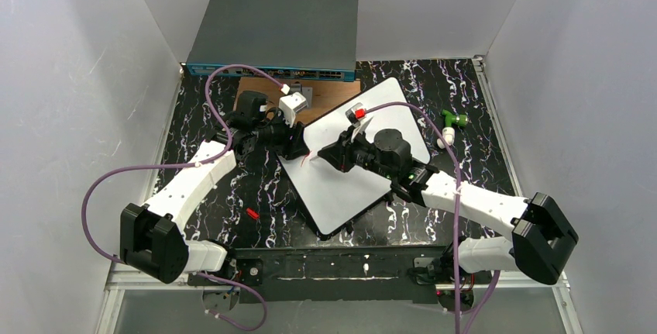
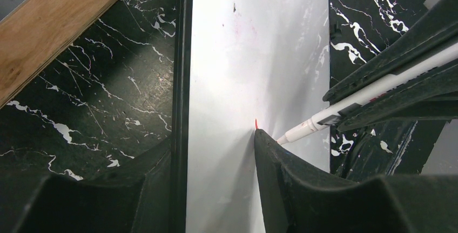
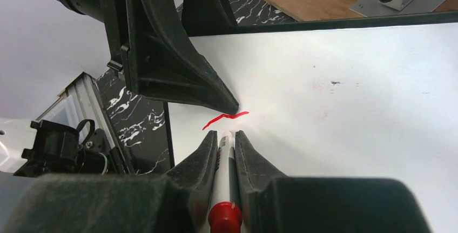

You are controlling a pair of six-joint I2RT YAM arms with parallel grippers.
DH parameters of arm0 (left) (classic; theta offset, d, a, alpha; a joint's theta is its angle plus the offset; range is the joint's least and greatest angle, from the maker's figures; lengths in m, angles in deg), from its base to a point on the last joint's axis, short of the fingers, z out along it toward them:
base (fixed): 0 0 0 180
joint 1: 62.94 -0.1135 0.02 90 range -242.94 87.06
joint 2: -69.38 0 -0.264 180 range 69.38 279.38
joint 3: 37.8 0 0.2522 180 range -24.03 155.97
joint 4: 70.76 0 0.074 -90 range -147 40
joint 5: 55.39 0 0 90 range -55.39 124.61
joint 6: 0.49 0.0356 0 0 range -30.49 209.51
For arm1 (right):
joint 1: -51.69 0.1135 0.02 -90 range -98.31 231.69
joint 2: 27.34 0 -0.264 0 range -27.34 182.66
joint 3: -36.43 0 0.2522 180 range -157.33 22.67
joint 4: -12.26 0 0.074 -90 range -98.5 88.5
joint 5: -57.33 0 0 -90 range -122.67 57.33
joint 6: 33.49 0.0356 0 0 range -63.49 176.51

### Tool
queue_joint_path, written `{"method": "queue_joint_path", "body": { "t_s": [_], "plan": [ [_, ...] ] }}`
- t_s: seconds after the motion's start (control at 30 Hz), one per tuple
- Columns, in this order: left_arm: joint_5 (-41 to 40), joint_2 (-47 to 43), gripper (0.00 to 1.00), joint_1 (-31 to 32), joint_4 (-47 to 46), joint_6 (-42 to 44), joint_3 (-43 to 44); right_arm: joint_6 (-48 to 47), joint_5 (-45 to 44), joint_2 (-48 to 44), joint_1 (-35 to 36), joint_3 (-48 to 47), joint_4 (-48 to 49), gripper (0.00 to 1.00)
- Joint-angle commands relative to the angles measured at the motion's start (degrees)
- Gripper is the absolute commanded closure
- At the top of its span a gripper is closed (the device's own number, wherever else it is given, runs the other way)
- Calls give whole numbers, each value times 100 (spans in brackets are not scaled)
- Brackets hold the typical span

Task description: Write a sentence on the whiteboard

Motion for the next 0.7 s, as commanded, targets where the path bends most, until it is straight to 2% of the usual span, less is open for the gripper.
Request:
{"method": "queue_joint_path", "body": {
  "t_s": [0.0, 0.67],
  "plan": [
    [121, 25, 100, 203, 399, 555, 23, 65, 172, 41, 46, -59, 224, 99],
    [146, 24, 100, 204, 396, 545, 5, 264, 30, 340, 35, -369, 585, 99]
  ]
}}
